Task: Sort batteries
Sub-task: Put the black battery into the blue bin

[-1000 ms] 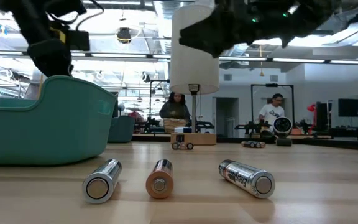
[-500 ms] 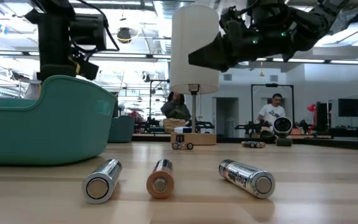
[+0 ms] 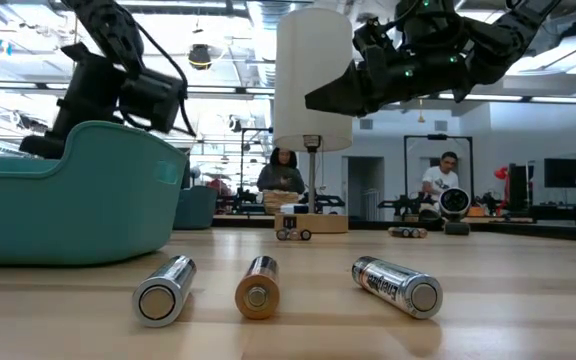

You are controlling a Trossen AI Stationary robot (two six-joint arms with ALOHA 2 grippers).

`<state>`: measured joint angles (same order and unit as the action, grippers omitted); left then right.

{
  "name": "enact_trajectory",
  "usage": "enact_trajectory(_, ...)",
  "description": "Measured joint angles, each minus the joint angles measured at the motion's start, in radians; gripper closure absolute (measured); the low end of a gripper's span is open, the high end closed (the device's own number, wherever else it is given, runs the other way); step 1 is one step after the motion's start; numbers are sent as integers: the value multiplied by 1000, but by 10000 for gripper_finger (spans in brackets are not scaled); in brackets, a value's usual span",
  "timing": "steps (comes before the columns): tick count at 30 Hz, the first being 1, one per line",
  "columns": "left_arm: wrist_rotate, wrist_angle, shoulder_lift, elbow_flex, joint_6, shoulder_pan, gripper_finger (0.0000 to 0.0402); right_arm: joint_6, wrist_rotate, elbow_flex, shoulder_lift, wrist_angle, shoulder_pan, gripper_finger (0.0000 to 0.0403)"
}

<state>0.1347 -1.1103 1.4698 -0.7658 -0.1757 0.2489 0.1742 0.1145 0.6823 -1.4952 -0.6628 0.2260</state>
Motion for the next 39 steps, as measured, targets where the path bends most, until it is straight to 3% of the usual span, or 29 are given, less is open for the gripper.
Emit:
enact_trajectory(8, 24, 5, 69, 0, 71, -6, 254, 19, 10, 0, 0, 6, 0, 222)
enact_trajectory(26, 32, 116, 70, 0, 169, -66, 255, 18, 41, 0, 0, 20, 6, 222)
enact_trajectory(39, 11, 145, 68, 24, 173, -42, 293, 17, 41, 0, 0, 20, 6, 222)
